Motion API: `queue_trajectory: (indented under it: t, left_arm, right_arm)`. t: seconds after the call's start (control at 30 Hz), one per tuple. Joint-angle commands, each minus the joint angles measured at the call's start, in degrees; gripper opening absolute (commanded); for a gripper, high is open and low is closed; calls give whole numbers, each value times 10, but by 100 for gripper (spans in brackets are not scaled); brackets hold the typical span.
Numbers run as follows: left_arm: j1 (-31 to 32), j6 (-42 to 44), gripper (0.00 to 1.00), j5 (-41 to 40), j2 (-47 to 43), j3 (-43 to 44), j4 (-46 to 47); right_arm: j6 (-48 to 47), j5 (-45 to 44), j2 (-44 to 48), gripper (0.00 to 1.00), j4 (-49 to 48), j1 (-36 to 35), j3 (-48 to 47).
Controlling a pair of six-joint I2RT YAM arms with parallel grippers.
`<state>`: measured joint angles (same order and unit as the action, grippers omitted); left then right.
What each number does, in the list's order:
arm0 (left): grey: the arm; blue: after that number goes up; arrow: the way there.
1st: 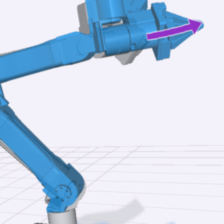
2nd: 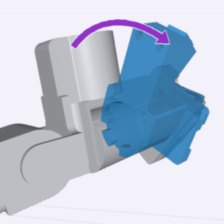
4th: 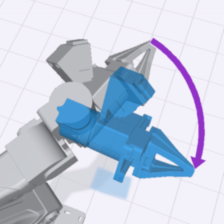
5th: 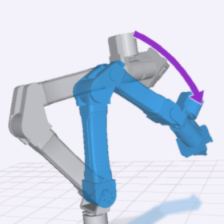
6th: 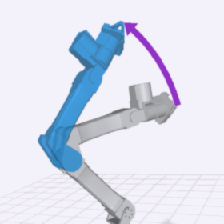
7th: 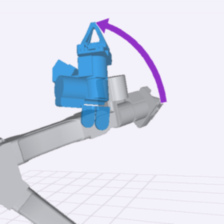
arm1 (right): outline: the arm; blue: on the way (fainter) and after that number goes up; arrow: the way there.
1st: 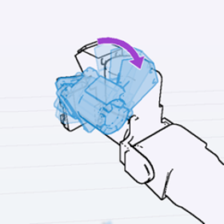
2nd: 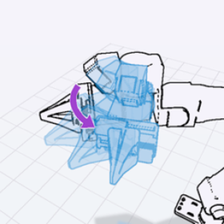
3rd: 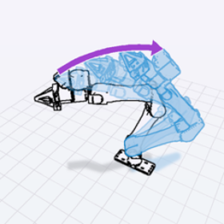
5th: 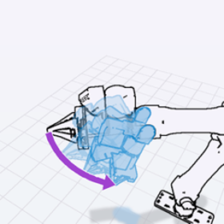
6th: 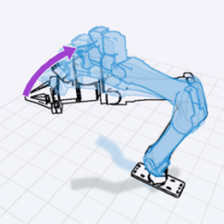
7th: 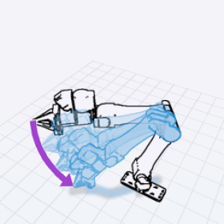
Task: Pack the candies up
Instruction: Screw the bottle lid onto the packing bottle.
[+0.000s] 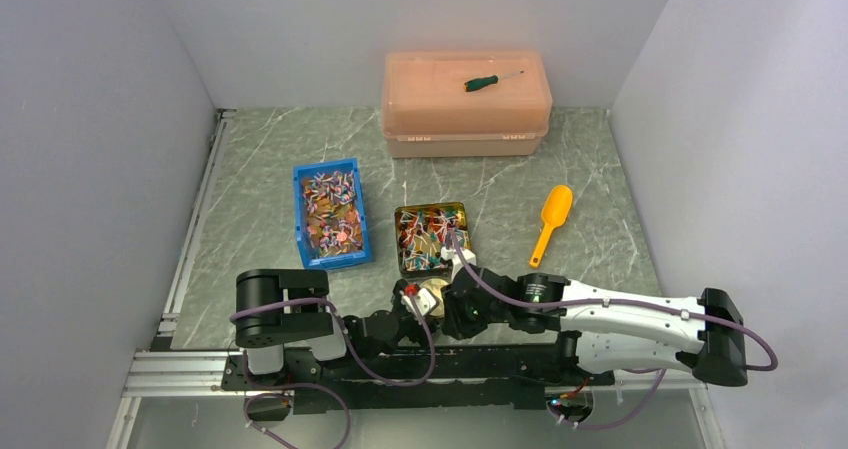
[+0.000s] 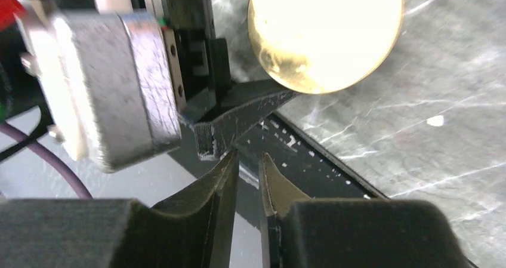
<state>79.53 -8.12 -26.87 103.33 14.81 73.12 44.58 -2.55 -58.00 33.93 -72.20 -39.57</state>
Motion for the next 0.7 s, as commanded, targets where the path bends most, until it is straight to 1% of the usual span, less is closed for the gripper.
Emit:
queue_trajectory:
  t: [0.0,0.1,0.17,0.3,0.43,0.67]
  left_arm:
    - [-3,6,20,-2,-4,-6,24]
    - [-2,6,20,4,-6,-4,22]
    - [-2,6,20,7,-7,-4,23]
    - [-2,7,20,13,-10,-4,22]
    - [-2,10,20,19,-14,-7,27]
    - [-2,13,18,36,-29,-9,15]
  right_arm:
    - [-7,-82,5,23,46,4,-47]
    - [-25,-109,-4,25,56,19,-64]
    - [-39,-109,-10,25,56,41,-73]
    - [-81,-85,-14,25,34,95,-80]
    - [-120,-43,-29,25,1,153,-84]
    - [-168,22,-75,26,-46,202,-91]
